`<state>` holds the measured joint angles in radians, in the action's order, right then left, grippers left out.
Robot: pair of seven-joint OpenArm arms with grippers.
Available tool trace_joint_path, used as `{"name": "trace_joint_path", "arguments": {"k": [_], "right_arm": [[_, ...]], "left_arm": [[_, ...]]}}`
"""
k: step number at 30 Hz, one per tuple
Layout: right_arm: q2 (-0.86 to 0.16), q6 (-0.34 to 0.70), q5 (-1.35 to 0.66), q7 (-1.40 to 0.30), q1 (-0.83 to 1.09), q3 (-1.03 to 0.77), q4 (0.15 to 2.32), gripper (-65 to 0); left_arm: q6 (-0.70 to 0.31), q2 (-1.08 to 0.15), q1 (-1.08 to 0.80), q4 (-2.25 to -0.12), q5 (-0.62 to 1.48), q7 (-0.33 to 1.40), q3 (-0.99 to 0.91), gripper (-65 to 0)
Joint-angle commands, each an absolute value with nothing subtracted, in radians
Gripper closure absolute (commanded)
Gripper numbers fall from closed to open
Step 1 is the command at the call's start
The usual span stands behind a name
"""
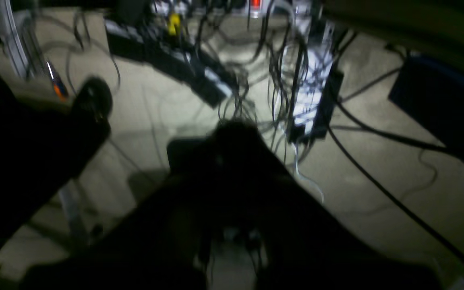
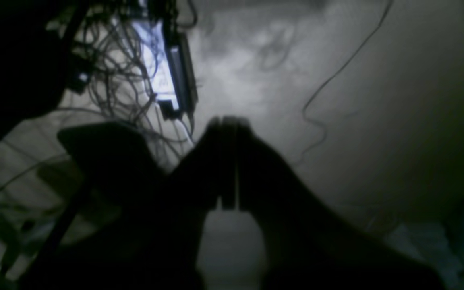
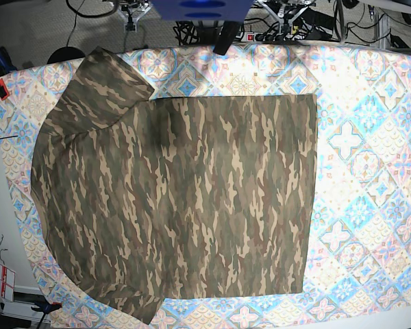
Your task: Fold the T-shirt properly
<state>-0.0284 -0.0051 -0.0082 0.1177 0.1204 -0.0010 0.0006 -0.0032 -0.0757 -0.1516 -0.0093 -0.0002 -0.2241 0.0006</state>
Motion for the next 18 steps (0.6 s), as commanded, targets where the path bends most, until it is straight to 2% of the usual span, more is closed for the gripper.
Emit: {"name": "trace_joint_path", "arguments": {"k": [1,8,12,18], "right_arm": [[-0.028,-0.004,-0.01,0.131,0.133,-0.004,0.0,0.0],[-0.024,-0.007,-0.01,0.239,0.191,-0.065,0.0,0.0],[-0.024,-0.007,-0.008,0.363,0.248,-0.087,0.0,0.0],[-0.022,-0.007,-0.005,0.638,0.358,-0.087,0.0,0.0]], "left_arm": [[-0.002,-0.082,-0.174,-0.005,-0.005,-0.249,0.004,0.0],[-0.002,-0.088,-0.251,-0.004,0.002,-0.476,0.001,0.0],[-0.002,-0.088,-0.325,-0.004,-0.001,-0.725,0.001,0.0],[-0.002,-0.09,-0.415,-0.002,-0.001,-1.096,0.001,0.0]]}}
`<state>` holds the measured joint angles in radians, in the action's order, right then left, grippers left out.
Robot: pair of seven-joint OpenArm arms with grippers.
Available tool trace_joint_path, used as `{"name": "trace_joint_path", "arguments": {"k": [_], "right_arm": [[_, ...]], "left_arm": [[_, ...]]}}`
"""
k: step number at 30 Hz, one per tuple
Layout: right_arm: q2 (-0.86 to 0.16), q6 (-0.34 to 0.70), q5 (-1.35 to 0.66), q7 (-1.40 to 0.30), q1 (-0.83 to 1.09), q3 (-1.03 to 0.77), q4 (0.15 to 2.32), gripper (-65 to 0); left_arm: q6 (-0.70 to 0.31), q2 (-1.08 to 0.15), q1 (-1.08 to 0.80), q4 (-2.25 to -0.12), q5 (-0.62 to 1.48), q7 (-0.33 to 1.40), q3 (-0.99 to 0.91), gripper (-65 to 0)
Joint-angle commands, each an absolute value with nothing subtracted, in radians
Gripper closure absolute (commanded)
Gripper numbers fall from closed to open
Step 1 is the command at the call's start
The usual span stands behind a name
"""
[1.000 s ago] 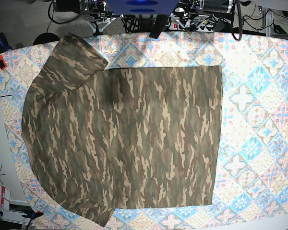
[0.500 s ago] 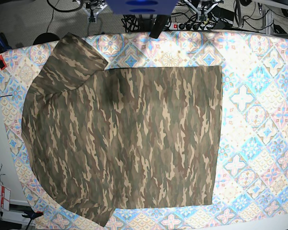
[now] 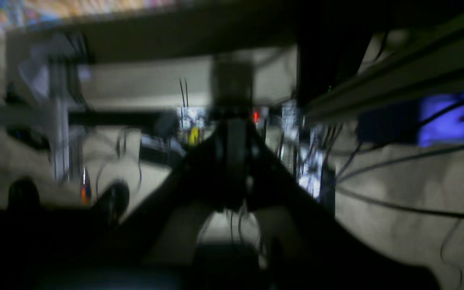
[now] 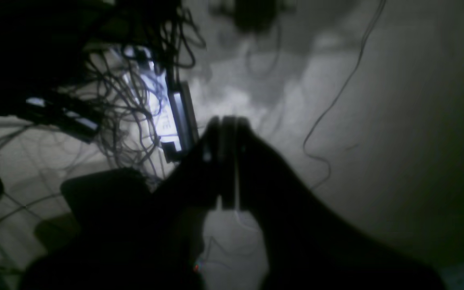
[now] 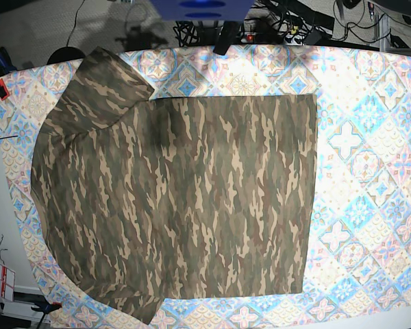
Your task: Fold the T-shirt properly
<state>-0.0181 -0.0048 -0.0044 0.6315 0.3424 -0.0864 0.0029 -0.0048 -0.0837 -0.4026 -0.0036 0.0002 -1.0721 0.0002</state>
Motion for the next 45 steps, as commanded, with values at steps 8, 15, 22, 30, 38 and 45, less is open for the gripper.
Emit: {"name": "trace_joint_path", "arguments": {"k": [8,15,22,30,38,45], "right_arm": [[-0.021,-0.007,-0.004,1.052,0.45,-0.028,0.0,0.0],[0.002,-0.007,-0.008,1.3,0.53,0.004,0.012,0.0],[0.002,-0.007,-0.008,1.303,0.581,0.004,0.127,0.0],[-0.001,-0.007,-0.008,1.303,0.779,0.001,0.556,0.0],[0.001,-0.007,-0.007,1.302,0.866,-0.124,0.786,0.0],[0.001,-0.007,-0.007,1.3,0.935,-0.139,0.974,0.0]], "left_arm": [[-0.002,-0.091,-0.432,-0.008,-0.002,-1.248,-0.001,0.0],[-0.002,-0.091,-0.44,-0.048,0.005,-1.253,-0.001,0.0],[0.001,-0.091,-0.624,-0.444,0.008,-1.251,-0.002,0.0],[0.002,-0.09,-0.734,-0.72,0.01,-1.25,-0.004,0.0],[0.002,-0.09,-0.816,-0.935,0.071,-1.248,-0.004,0.0],[0.002,-0.088,-0.9,-1.194,0.077,-1.112,-0.002,-2.3]]}}
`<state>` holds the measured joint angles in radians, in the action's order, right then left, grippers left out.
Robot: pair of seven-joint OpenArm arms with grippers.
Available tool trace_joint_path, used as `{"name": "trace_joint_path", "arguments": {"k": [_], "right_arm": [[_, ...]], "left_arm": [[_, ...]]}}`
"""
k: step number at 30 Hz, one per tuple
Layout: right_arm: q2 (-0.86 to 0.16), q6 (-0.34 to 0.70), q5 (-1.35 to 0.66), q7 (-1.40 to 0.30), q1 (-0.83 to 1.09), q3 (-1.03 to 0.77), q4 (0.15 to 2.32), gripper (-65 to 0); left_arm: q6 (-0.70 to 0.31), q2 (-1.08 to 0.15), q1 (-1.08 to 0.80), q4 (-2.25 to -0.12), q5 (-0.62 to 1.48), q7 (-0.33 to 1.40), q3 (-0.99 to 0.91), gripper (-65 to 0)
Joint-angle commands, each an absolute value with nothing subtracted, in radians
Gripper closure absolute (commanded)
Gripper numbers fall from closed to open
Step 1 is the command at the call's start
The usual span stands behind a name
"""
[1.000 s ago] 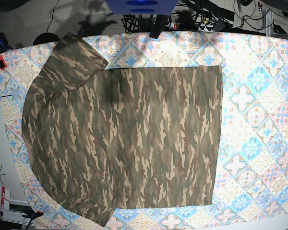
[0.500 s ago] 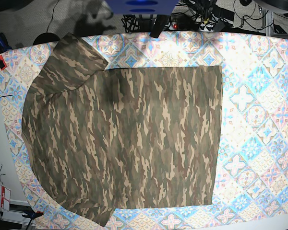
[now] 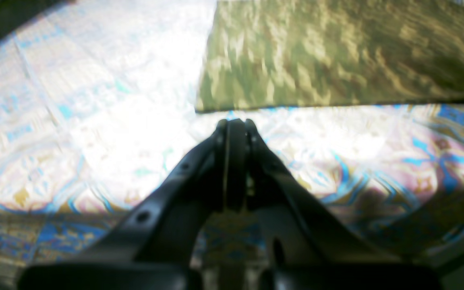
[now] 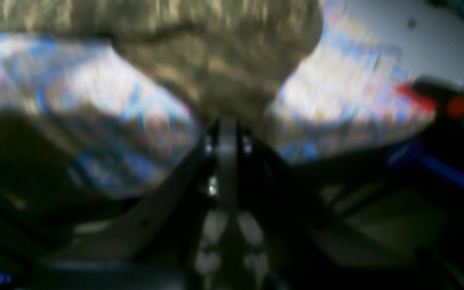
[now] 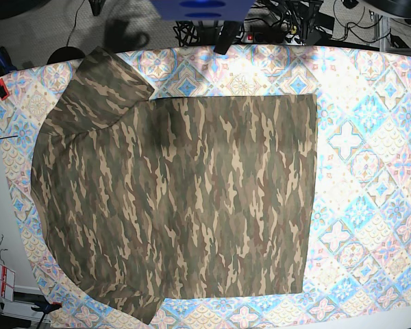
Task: Fold the T-shirt properly
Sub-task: 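Lower both grippers toward the shirt's shoulder corners near the collar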
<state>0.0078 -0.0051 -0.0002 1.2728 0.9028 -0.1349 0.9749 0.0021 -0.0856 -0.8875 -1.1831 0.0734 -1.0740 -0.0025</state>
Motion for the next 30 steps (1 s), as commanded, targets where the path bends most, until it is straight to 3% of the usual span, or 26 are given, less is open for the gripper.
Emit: {"name": "trace_joint_path", "arguments": {"k": [1,4,15,19,30], "right_arm": [[0.001,-0.007,-0.007,1.3,0.947,-0.139,1.001,0.0],[0.001,-0.007,-0.005,1.271,0.972,-0.139,1.078,0.0],[-0.015,-0.007,-0.005,0.857,1.013,-0.166,1.454,0.0],[-0.015,-0.007,-0.005,0.685,1.009,-0.22,1.563,0.0],[-0.031,-0.001,-0.004,0.282,0.923,-0.275,1.762,0.0]], "left_arm": [[0.002,-0.088,-0.914,-1.245,0.077,-1.07,-0.002,-2.2],[0.002,-0.088,-0.941,-1.374,0.077,-0.977,-0.002,-2.2],[0.002,-0.088,-0.972,-1.767,0.093,-0.553,-0.002,-2.7],[-0.002,-0.102,-0.969,-1.882,0.197,-0.378,-0.019,-2.8],[-0.004,-0.338,-0.852,-1.966,0.651,0.073,-0.031,-2.8]]}}
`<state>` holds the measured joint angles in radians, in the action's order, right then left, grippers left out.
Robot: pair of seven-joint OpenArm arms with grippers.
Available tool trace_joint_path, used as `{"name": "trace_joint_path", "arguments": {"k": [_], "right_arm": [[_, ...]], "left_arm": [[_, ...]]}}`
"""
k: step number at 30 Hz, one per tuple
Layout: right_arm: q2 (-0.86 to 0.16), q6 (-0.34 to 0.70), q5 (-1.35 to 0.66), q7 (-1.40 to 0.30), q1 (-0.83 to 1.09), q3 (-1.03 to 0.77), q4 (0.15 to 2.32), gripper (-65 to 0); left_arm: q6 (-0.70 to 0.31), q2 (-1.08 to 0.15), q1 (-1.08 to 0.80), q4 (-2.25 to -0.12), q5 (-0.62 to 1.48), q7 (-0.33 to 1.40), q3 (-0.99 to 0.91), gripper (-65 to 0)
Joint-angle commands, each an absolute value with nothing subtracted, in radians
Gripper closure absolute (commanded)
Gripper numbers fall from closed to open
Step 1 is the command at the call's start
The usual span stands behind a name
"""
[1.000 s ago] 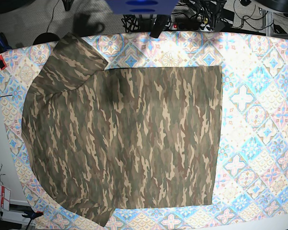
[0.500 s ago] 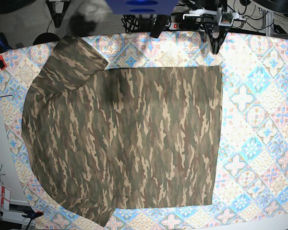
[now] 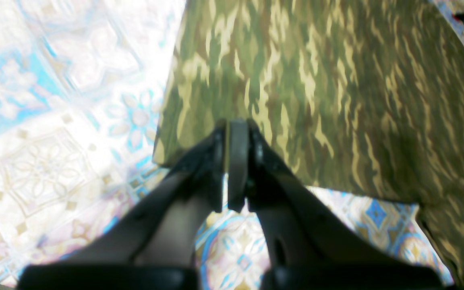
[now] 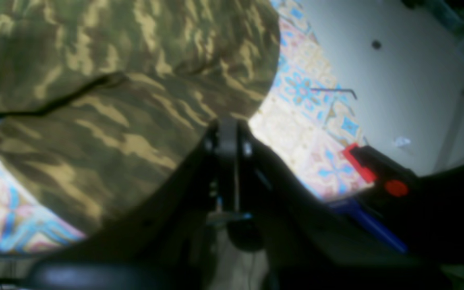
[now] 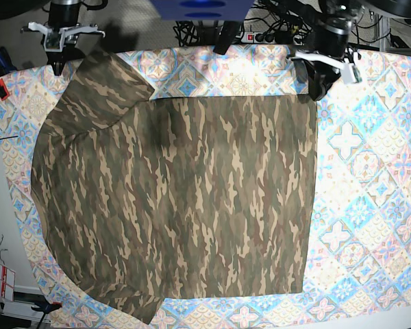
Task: Fold the T-shirt properly
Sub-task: 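Lower both grippers toward the shirt's shoulder corners near the collar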
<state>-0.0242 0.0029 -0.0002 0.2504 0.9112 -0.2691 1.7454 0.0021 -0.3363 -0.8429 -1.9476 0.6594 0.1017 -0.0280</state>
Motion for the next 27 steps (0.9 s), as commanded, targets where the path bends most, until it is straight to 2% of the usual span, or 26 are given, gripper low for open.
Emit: {"name": "trace_joint_path", "arguments": {"k": [1,6,13,15,21,25,27], "right_arm": [[-0.045,-0.001,-0.004,0.254,0.915,-0.271,1.77,0.0],[-0.077,-0.001,-0.005,0.2,0.898,-0.271,1.782,-1.3],[-0.077,-0.001,-0.005,0.2,0.881,-0.272,1.779,-20.6],[-0.077,-0.001,-0.005,0.2,0.88,-0.272,1.779,-23.7],[-0.077,0.001,-0.004,0.2,0.851,-0.28,1.776,-25.4],[-0.077,0.097,-0.005,0.2,0.851,-0.282,1.774,-25.5],[-0.077,0.131,-0.007,0.2,0.851,-0.291,1.774,-25.5]], "left_arm": [[-0.004,-0.361,-0.846,-1.966,0.694,0.096,-0.03,-2.8],[-0.004,-0.455,-0.837,-1.965,0.791,0.117,-0.028,-2.8],[-0.004,-0.461,-0.84,-1.963,0.788,0.122,-0.021,-2.9],[-0.004,-0.461,-0.84,-1.963,0.788,0.157,-0.021,-2.9],[-0.004,-0.46,-0.837,-1.963,0.792,0.229,-0.021,-2.9],[-0.004,-0.46,-0.84,-1.963,0.792,0.232,-0.005,-3.0],[-0.004,-0.46,-0.84,-1.963,0.794,0.232,0.016,-5.1]]}}
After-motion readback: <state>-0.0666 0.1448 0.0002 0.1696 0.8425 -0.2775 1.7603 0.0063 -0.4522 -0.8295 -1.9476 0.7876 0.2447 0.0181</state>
